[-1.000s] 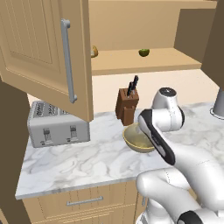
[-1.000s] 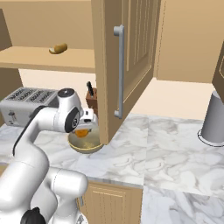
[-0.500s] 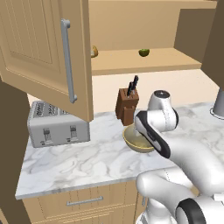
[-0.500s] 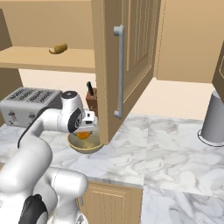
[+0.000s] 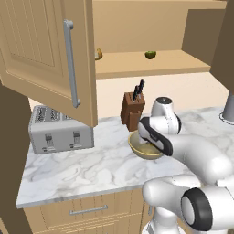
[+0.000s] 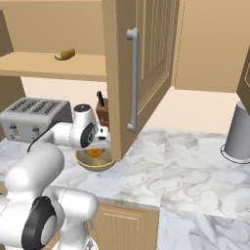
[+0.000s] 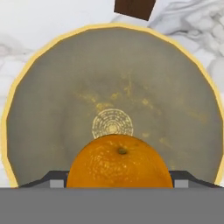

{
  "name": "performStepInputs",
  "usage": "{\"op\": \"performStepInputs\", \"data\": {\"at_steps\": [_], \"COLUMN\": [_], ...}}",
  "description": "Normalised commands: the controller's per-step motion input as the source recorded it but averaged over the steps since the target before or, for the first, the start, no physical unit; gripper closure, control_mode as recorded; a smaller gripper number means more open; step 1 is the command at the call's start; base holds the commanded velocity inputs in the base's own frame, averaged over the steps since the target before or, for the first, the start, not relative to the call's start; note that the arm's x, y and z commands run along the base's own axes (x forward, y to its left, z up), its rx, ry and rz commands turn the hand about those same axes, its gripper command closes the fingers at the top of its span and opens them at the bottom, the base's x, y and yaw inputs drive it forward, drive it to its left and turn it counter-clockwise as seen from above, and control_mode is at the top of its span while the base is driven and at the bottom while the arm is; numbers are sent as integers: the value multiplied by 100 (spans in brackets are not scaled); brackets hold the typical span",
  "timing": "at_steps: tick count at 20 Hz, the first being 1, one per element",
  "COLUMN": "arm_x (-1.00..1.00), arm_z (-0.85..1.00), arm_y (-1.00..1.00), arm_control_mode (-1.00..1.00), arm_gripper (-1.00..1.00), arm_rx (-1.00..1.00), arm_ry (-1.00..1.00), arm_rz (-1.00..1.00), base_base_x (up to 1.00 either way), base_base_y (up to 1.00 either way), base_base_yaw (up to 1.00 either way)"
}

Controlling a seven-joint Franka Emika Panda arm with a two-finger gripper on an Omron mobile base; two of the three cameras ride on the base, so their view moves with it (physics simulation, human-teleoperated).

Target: Open the cabinet. Pick the orange and kiwi from the cabinet and place them into the bowl. Then close the cabinet.

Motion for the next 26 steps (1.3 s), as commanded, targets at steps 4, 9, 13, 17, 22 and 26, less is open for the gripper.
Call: {"op": "performStepInputs", "data": {"at_steps": [4,9,13,17,22,26], "arm_x": [18,16,15,16,13,2], "arm_z": [-24,-20,-19,-19,-16,-5], "arm_y": [1,1,0,0,0,0], "arm_control_mode": [-100,-100,-100,-100,-100,-100], "arm_gripper": [100,100,100,100,100,100], "arm_rx": [0,0,0,0,0,0], "arm_ry": [4,6,7,7,6,0], "arm_rz": [0,0,0,0,0,0], "base_base_x": [0,0,0,0,0,0], "base_base_y": [0,0,0,0,0,0], "base_base_yaw": [0,0,0,0,0,0]}}
